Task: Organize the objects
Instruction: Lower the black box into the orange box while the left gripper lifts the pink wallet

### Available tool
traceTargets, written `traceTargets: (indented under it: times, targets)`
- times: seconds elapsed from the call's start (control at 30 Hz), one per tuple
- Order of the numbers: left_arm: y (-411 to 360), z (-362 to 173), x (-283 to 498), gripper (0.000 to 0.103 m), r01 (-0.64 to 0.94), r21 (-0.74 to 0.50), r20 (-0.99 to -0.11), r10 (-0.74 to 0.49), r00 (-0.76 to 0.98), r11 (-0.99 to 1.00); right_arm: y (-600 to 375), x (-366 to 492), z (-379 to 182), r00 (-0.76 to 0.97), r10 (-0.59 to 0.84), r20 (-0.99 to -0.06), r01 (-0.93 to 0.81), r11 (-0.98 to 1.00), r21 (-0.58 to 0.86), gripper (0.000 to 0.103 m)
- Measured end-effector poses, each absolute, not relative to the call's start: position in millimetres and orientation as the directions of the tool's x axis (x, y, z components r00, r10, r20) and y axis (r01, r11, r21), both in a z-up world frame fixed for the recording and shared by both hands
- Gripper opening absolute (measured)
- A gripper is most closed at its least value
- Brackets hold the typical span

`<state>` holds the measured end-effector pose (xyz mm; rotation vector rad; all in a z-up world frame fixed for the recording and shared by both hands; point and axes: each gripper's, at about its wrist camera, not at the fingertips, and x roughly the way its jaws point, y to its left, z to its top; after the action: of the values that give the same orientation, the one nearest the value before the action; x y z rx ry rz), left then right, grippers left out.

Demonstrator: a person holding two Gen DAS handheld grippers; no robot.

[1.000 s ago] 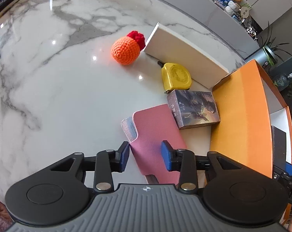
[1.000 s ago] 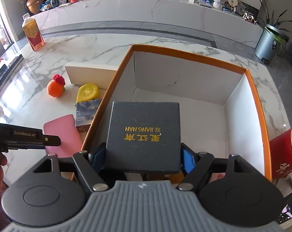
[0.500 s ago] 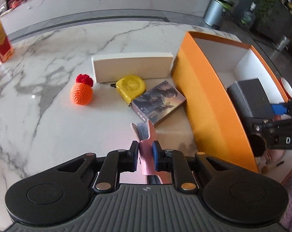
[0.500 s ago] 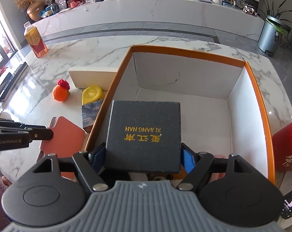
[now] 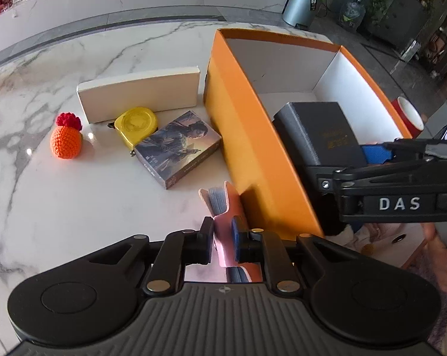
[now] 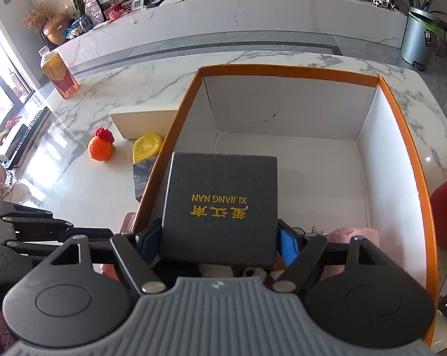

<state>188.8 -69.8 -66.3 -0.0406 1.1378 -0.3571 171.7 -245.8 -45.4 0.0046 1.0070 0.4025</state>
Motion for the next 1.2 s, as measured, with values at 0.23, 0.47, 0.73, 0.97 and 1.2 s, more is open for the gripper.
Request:
traceTargets:
  times: [0.23, 0.47, 0.73, 0.97, 1.2]
  targets:
    - [-74.0, -65.7, 188.9, 0.014, 0.177, -0.313, -0.855, -0.358, 0.376, 0.933, -256.1, 173.3, -50.0, 0.452, 0.372, -0.811, -0.296, 0.92, 0.258, 0.078]
    - [-72.3, -84.0, 194.5, 0.026, 0.09, -0.354, -0.869, -0.363, 0.337, 0.931, -265.9, 173.6, -54.3, 0.434, 0.411, -0.801, -0.292, 0.906, 0.307, 0.078]
    - [-66.7, -89.9, 194.6, 0.025, 0.055, -0.353, -0.874, -0.35, 0.336, 0.934, -278.5, 180.2, -50.6, 0.437, 0.425, -0.793, -0.283, 0.902, 0.328, 0.077]
    - [-63.1, -39.7, 190.3, 0.024, 0.116, -0.27, -0.839, -0.293, 0.458, 0.956, -301.0, 193.2, -43.2, 0.463, 0.362, -0.809, -0.241, 0.93, 0.277, 0.077]
    - [-75.6, 29.3, 201.6, 0.024, 0.217, -0.242, -0.744, -0.324, 0.584, 0.946, -306.8, 207.7, -37.5, 0.483, 0.328, -0.812, -0.235, 0.942, 0.24, 0.077]
